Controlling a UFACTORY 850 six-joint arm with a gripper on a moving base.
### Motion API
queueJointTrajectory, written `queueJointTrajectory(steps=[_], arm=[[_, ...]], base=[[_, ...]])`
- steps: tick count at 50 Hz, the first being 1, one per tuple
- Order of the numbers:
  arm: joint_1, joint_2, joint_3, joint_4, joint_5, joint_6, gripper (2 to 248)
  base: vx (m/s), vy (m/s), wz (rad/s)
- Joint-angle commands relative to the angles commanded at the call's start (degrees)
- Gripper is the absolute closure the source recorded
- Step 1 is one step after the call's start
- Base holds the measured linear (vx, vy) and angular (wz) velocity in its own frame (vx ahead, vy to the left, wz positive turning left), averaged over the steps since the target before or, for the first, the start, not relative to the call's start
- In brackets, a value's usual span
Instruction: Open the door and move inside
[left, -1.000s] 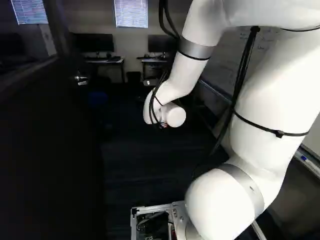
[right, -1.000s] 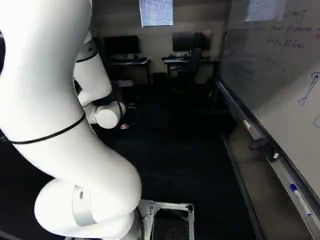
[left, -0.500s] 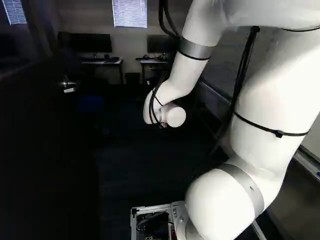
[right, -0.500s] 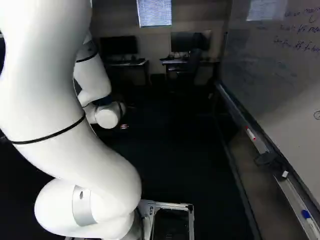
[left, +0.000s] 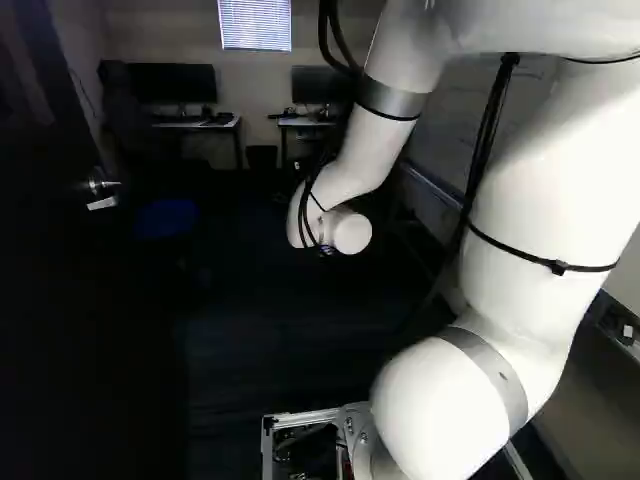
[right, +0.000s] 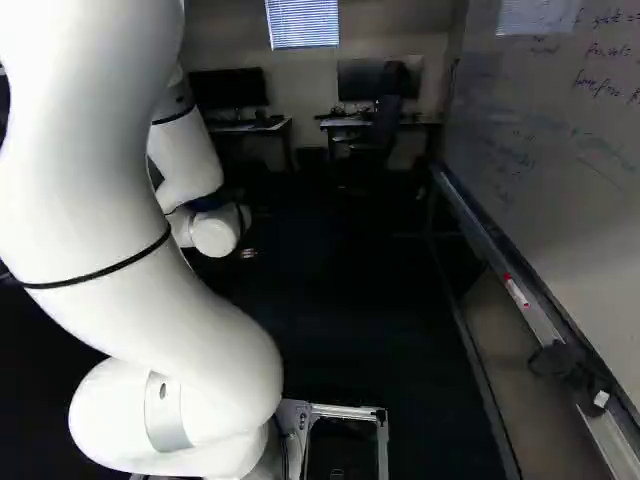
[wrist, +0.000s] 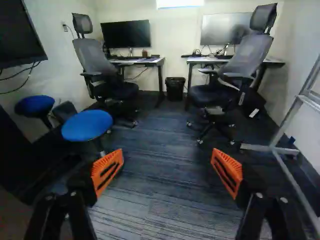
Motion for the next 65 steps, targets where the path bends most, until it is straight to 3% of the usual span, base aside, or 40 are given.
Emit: queueJointTrajectory(steps=[65], arm=[[0.00, 0.00, 0.00, 0.00, 0.00, 0.00, 3]], base=[[0.248, 0.002, -0.025]])
